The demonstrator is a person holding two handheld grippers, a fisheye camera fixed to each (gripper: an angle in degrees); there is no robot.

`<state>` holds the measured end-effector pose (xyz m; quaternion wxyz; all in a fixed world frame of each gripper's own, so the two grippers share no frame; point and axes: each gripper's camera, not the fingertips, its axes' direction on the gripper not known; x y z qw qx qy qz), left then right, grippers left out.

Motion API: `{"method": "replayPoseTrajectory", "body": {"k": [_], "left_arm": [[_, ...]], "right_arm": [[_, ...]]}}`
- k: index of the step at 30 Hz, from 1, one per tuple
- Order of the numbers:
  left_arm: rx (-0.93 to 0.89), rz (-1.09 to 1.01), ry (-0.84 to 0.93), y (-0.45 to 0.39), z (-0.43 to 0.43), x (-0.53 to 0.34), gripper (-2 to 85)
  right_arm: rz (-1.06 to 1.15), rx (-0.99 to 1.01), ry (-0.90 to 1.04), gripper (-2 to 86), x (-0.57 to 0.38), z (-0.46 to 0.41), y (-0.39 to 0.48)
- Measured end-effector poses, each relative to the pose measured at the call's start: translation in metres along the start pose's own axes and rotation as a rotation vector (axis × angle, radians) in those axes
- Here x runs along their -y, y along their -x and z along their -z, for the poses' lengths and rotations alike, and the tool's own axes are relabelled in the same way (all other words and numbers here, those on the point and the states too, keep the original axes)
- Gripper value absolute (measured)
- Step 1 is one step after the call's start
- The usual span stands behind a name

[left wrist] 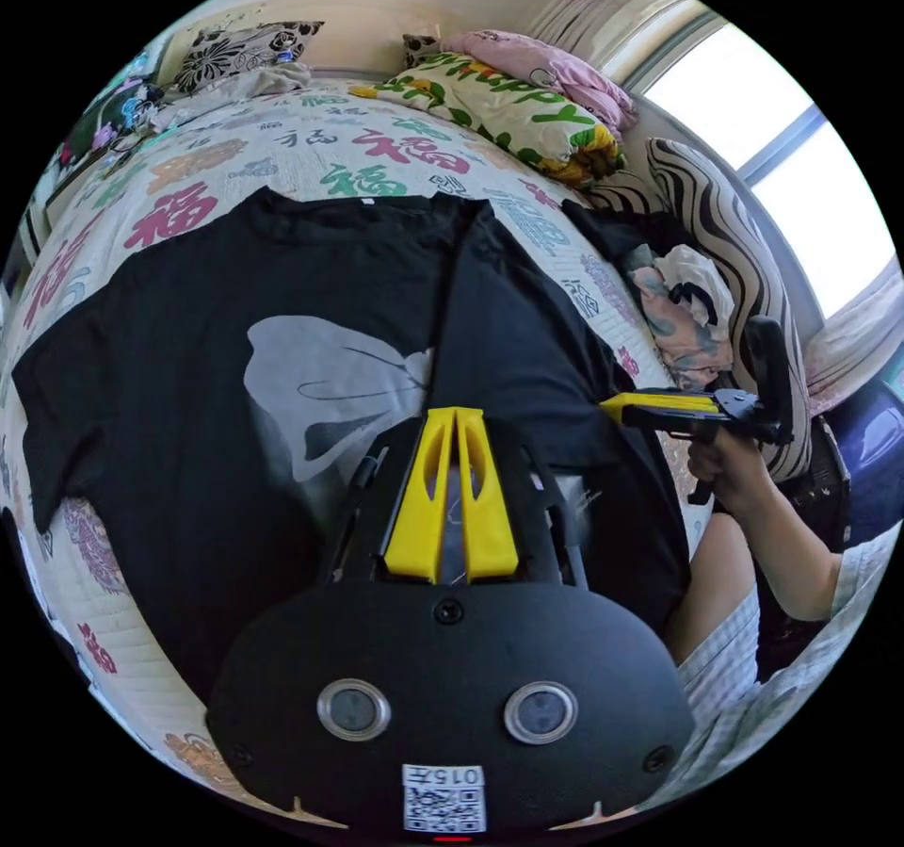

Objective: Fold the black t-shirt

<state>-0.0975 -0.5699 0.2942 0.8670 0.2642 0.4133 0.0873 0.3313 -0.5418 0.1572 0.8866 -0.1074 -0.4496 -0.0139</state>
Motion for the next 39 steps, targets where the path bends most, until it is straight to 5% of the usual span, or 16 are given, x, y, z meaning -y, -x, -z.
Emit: {"method": "replayPoseTrajectory", "body": {"k": [5, 14, 27, 34, 39], "left_arm": [[-0.077, 0.213, -0.250, 0.078, 0.118, -0.063, 2.4], [0.180, 0.775, -0.586, 0.259, 0.301, -0.209, 8.1], [0.005, 0.680, -0.557, 0.350, 0.365, -0.222, 0.3], [-0.075, 0.710, -0.625, 0.358, 0.398, -0.251, -0.2], [-0.113, 0.694, -0.602, 0.356, 0.406, -0.247, 1.8]], "right_arm": [[0.024, -0.049, -0.053, -0.5, 0.026, 0.002, 0.034], [0.371, 0.110, -0.064, 0.4, 0.150, -0.041, 0.208], [0.616, -0.164, 0.147, 6.8, 0.325, -0.239, 0.473], [0.609, -0.378, 0.243, 6.5, 0.362, -0.310, 0.514], [0.599, -0.315, 0.224, 0.5, 0.377, -0.311, 0.504]]}}
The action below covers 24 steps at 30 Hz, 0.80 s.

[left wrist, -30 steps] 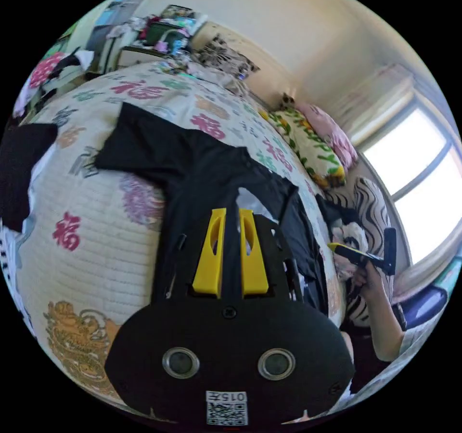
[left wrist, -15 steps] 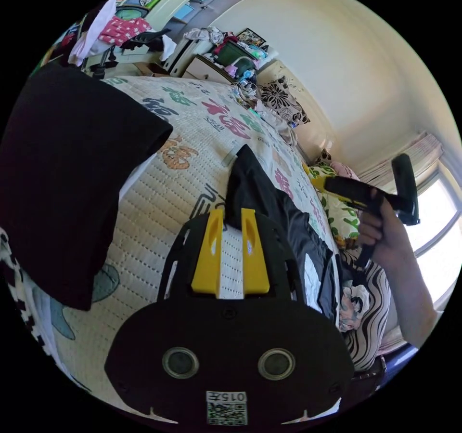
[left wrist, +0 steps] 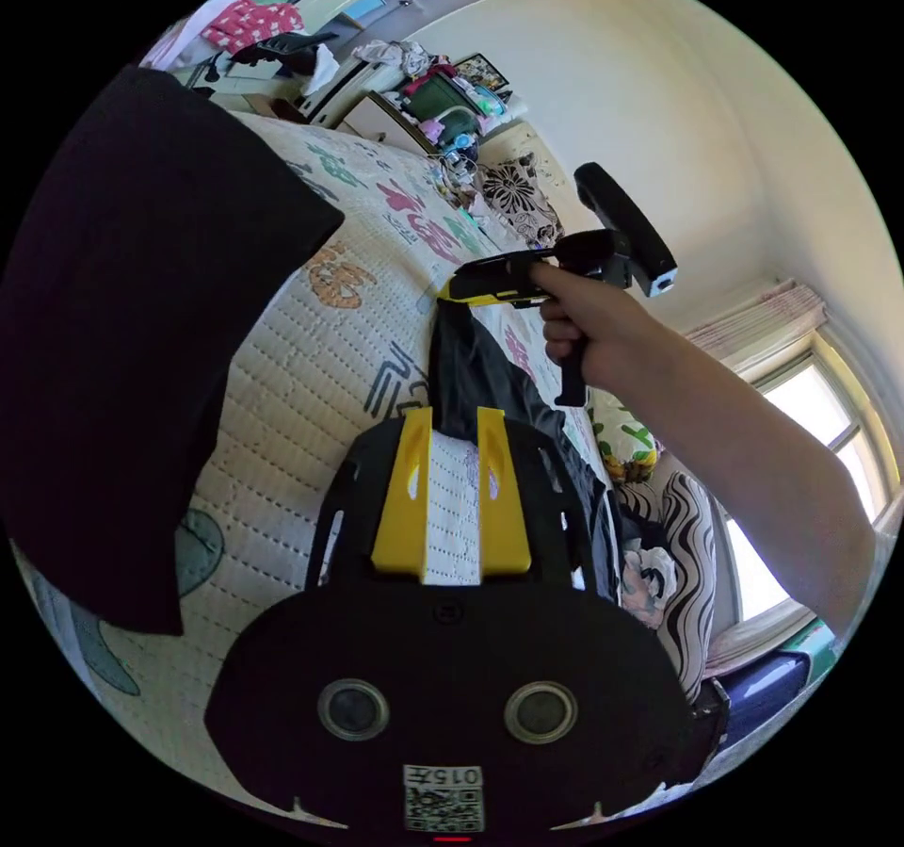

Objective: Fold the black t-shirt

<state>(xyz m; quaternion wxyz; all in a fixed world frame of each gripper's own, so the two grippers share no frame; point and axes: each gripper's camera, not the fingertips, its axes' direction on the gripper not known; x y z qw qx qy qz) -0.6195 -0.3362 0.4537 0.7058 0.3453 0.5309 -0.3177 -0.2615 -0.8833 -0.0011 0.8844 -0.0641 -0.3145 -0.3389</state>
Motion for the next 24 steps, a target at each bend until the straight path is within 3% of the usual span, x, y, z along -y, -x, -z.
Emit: {"method": "replayPoseTrajectory", "body": {"k": [7, 12, 17, 24], "left_arm": [[0.015, -0.067, -0.072, -0.045, 0.021, -0.008, -0.8], [-0.020, -0.240, -0.083, -0.117, 0.027, -0.026, -0.9], [-0.055, -0.438, 0.086, -0.197, -0.021, -0.083, -0.9], [0.026, -0.535, 0.282, -0.238, -0.112, -0.154, -0.8]], "right_arm": [[-0.056, 0.200, -0.157, -0.7, -0.034, 0.042, -0.064], [-0.151, 0.391, -0.291, -0.7, -0.112, 0.075, -0.147], [-0.312, 0.457, -0.343, -0.7, -0.208, 0.064, -0.220], [-0.500, 0.539, -0.299, -0.6, -0.291, 0.002, -0.285]]}}
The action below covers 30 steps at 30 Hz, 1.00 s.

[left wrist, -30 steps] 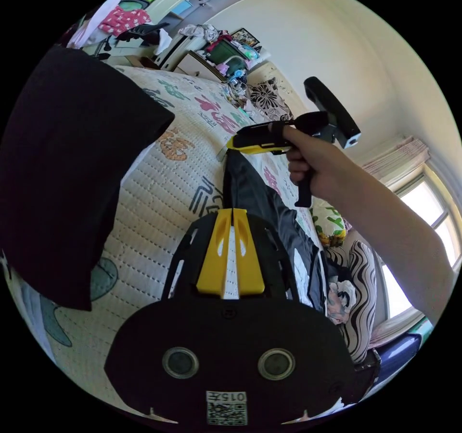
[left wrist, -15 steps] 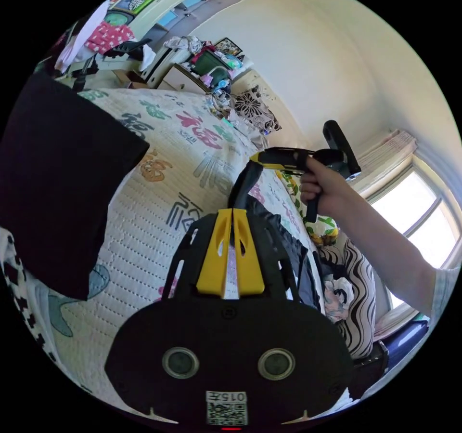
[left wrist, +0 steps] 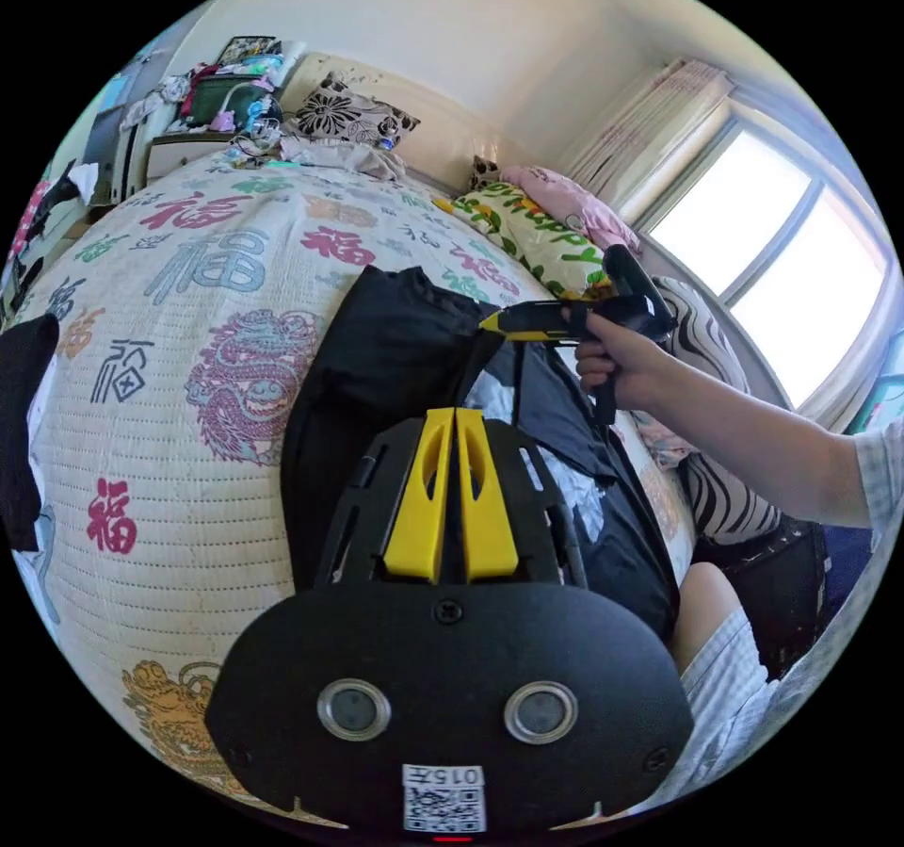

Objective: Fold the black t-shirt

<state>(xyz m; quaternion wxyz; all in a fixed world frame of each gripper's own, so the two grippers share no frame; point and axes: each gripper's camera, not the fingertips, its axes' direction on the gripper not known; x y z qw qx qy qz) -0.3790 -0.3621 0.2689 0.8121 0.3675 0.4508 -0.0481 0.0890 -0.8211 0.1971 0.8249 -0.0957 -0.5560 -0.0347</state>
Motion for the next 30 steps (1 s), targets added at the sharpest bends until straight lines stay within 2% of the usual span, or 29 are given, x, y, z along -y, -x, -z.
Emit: {"method": "replayPoseTrajectory", "body": {"k": [7, 10, 14, 18, 21, 25, 30], "left_arm": [[-0.019, -0.111, 0.176, -0.044, -0.062, 0.005, -0.7], [-0.014, -0.141, 0.127, -0.058, -0.066, 0.016, -0.2], [0.038, -0.163, 0.138, -0.073, -0.102, 0.038, 1.8], [0.107, -0.200, 0.266, -0.082, -0.160, 0.040, 0.8], [0.113, -0.209, 0.239, -0.091, -0.172, 0.039, -0.5], [0.078, -0.199, 0.193, -0.100, -0.178, 0.035, -0.8], [0.072, -0.183, 0.263, -0.102, -0.211, 0.035, -0.7]], "right_arm": [[-0.041, -0.018, 0.041, 0.3, -0.014, 0.019, -0.046], [-0.049, -0.082, -0.006, 0.8, -0.019, 0.041, -0.057], [0.080, -0.095, -0.038, 3.9, -0.016, 0.061, -0.042], [0.211, -0.150, 0.083, 4.3, -0.006, 0.050, -0.024], [0.220, -0.163, 0.176, 0.0, -0.009, 0.048, -0.034], [0.226, -0.116, 0.175, -0.8, -0.024, 0.067, -0.052], [0.259, -0.141, 0.200, -1.0, -0.041, 0.091, -0.063]]}}
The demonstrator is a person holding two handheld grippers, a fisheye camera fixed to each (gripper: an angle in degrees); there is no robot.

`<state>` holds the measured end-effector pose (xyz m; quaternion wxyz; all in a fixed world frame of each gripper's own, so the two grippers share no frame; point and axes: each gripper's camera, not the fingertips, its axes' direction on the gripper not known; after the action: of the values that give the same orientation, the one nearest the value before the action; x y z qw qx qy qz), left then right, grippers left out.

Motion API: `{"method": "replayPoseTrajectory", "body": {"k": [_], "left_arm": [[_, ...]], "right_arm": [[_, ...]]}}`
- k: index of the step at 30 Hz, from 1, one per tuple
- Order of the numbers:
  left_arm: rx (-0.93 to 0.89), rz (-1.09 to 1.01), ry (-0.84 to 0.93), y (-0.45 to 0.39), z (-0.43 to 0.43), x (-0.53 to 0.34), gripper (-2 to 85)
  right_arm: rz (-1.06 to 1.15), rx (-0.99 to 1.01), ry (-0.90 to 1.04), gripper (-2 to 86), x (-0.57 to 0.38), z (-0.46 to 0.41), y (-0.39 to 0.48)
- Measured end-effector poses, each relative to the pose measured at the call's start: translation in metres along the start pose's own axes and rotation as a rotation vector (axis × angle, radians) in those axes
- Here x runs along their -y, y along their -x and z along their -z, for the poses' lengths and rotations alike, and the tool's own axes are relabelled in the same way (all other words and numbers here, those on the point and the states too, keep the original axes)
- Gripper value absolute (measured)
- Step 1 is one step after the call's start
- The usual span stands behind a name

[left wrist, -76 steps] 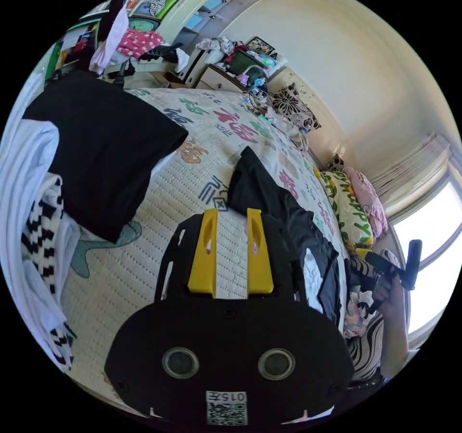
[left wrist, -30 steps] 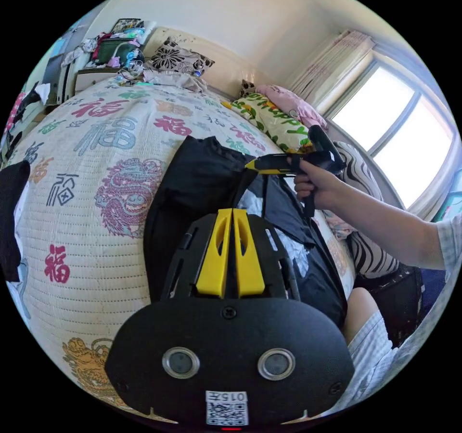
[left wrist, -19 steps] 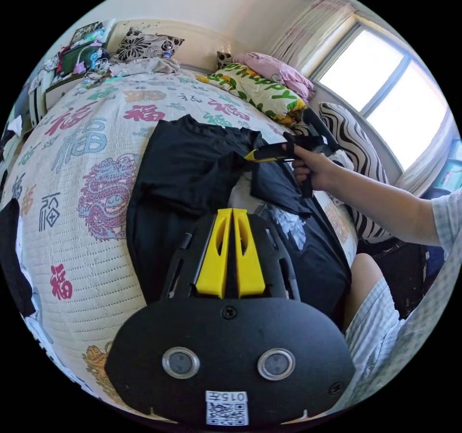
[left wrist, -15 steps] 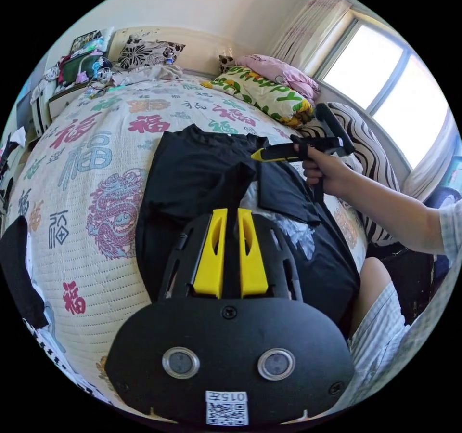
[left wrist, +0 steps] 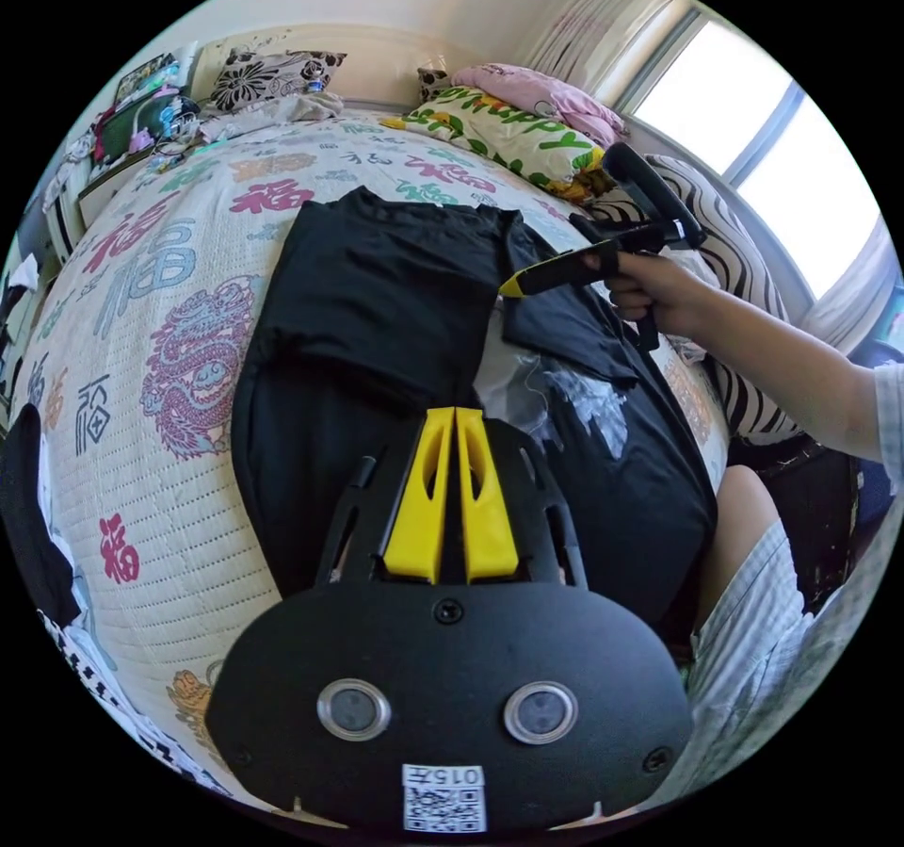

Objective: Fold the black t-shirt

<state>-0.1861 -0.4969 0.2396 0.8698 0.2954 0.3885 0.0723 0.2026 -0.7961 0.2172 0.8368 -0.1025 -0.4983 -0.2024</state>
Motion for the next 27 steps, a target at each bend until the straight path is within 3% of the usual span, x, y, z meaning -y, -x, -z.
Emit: {"method": "replayPoseTrajectory", "body": {"k": [6, 9, 13, 18, 22, 27], "left_arm": [[-0.023, -0.016, -0.071, -0.008, 0.000, 0.026, -0.2], [-0.024, -0.039, -0.107, -0.011, -0.007, 0.049, -0.2], [-0.009, -0.074, 0.147, 0.008, -0.066, 0.081, -0.5], [0.026, -0.066, -0.022, 0.045, -0.035, 0.122, 0.8], [0.013, 0.004, -0.054, 0.094, -0.039, 0.208, 10.0], [0.104, -0.031, 0.047, 0.105, -0.094, 0.292, 10.7]], "right_arm": [[0.059, -0.007, -0.114, -0.8, -0.010, 0.031, 0.005], [0.063, 0.022, -0.076, -0.8, -0.010, 0.030, 0.000], [0.018, 0.009, 0.051, -0.9, -0.018, 0.031, -0.015], [-0.089, -0.059, -0.226, 0.5, -0.057, 0.113, -0.069], [-0.195, -0.097, -0.283, 5.8, -0.058, 0.142, -0.117], [-0.293, -0.054, -0.202, 8.7, -0.039, 0.135, -0.154]]}}
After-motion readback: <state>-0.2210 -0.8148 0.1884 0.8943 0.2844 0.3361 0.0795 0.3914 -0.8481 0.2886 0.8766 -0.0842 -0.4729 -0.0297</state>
